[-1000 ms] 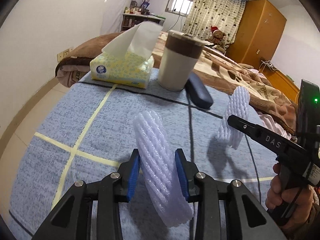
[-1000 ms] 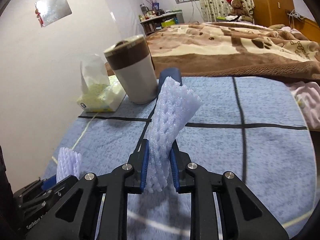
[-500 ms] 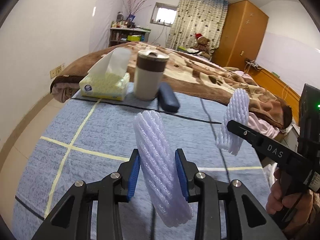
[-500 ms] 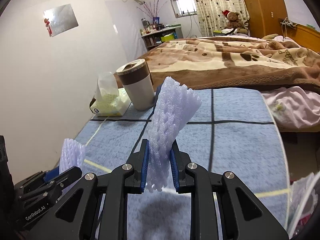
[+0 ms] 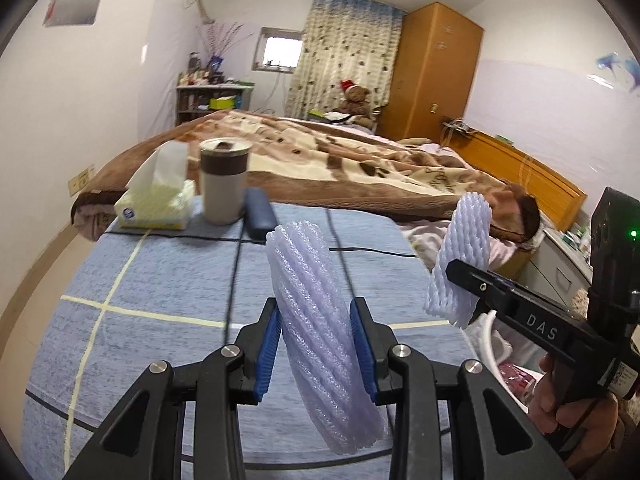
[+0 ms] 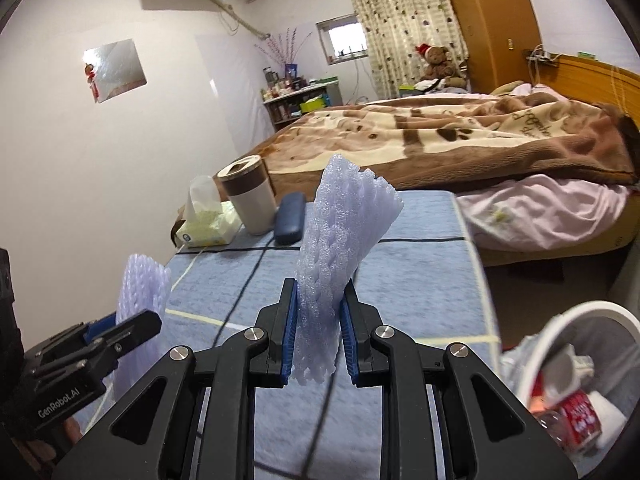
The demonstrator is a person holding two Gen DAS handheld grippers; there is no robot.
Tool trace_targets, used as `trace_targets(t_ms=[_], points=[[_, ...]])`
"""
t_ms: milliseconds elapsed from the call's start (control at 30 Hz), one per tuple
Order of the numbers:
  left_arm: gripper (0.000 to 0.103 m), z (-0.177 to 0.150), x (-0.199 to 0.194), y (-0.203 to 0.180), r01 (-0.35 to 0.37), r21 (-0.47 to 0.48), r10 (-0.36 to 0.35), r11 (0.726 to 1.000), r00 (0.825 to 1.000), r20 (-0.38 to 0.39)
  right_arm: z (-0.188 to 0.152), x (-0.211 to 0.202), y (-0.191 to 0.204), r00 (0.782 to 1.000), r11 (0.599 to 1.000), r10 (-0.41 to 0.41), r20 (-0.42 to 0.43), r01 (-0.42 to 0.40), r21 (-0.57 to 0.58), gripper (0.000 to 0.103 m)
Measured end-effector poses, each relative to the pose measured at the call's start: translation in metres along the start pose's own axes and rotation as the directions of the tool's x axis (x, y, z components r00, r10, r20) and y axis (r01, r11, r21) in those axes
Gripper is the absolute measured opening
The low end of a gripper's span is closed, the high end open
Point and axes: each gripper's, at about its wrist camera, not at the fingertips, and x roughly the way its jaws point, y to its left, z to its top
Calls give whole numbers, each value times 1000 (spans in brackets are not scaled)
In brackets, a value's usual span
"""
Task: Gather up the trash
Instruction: 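Carry both foam sleeves over the white bin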
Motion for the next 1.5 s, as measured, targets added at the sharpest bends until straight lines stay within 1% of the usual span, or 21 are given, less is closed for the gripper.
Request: trace_targets(t_ms=[367, 600, 833, 1000, 1133, 1233, 1300, 1367, 1400, 1500], points=[[36, -7, -10, -61, 86, 80, -87, 993, 996, 12, -12, -47, -40, 995, 995, -82, 58, 79, 58, 21], [36, -12, -11, -100, 141, 133, -143, 981, 990, 9, -21, -71, -64, 987, 986, -143, 77, 135, 95, 21], [36, -19, -9, -144, 201, 183, -206, 962, 979, 4, -32, -96, -90, 972, 970, -215, 98, 200, 140, 21], [36, -25, 0, -175, 254, 213, -254, 943, 967, -27, -39, -111, -104, 957, 955, -272, 101, 256, 152, 21], [36, -31, 10, -199, 299, 231, -293, 926, 954, -61, -45, -116, -118, 945, 940, -317, 75, 303, 159, 21], [36, -37, 19, -218, 329, 254, -315, 910, 944, -92, -52, -114, -130, 936, 926, -352, 32, 343, 158, 21], [36, -42, 23, -229, 339, 271, -322, 901, 941, -104, -55, -112, -138, 932, 920, -362, 4, 357, 160, 21], [36, -46, 27, -239, 358, 281, -338, 890, 933, -120, -59, -112, -143, 926, 913, -376, -13, 373, 163, 21], [36, -48, 30, -244, 369, 280, -345, 886, 929, -132, -60, -112, -146, 923, 909, -385, -21, 383, 163, 21], [36, -54, 39, -256, 383, 295, -351, 876, 923, -156, -64, -114, -153, 915, 901, -403, -35, 403, 158, 21]])
